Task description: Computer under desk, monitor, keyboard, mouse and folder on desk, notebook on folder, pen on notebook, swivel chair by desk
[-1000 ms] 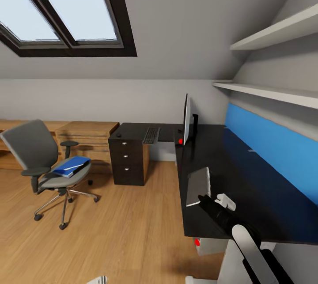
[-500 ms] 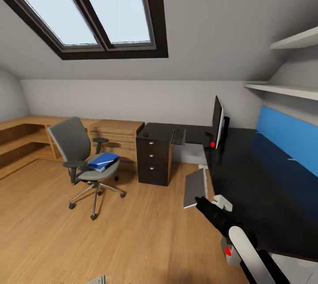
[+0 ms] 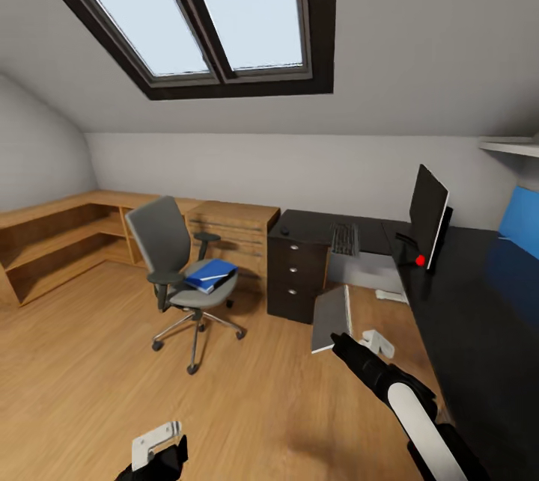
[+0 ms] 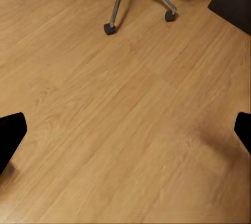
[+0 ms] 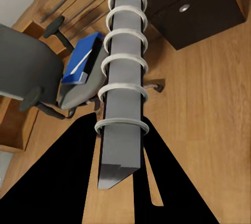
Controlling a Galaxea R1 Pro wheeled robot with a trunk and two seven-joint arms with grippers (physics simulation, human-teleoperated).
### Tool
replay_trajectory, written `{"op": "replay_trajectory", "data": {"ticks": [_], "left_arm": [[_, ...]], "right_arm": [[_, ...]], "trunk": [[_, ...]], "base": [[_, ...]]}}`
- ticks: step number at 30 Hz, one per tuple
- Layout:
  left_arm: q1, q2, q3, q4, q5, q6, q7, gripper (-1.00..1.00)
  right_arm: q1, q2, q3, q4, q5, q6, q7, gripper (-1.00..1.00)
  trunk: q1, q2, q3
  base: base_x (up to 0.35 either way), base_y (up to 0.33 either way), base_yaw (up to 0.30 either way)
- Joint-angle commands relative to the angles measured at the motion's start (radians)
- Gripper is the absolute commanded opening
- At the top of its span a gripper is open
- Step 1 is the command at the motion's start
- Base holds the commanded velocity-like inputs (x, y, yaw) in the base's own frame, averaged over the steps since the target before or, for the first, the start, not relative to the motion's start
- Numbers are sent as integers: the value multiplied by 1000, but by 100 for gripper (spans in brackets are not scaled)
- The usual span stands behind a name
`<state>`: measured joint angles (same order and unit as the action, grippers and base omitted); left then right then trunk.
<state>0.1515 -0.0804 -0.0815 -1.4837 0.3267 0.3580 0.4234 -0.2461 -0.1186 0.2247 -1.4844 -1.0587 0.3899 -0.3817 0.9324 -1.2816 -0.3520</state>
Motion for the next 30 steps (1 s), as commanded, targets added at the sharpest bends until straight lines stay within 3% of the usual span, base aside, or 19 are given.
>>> {"op": "replay_trajectory", "data": {"ticks": [1, 5, 9, 16, 30], "left_arm": [[-5, 0, -1, -41, 9, 40, 8, 100], [-44, -5, -1, -88, 11, 147, 9, 100], [-64, -8, -4, -52, 11, 184, 10, 100], [-71, -7, -6, 9, 8, 191, 8, 100], [-72, -9, -10, 13, 7, 190, 9, 100]], "right_arm": [[-1, -1, 1, -2, -8, 0, -8, -100], [-1, -1, 0, -2, -7, 0, -5, -100], [-1, -2, -1, 0, -7, -1, -3, -100], [-1, -6, -5, 27, -4, -2, -2, -100], [-1, -4, -5, 21, -4, -2, -1, -100]], "trunk": [[1, -1, -2], [1, -1, -3], [1, -1, -3], [1, -1, -3], [1, -1, -3]], "base": [[336, 80, 96], [338, 43, 48], [339, 11, 12], [340, 1, 2], [290, -59, 0]]}}
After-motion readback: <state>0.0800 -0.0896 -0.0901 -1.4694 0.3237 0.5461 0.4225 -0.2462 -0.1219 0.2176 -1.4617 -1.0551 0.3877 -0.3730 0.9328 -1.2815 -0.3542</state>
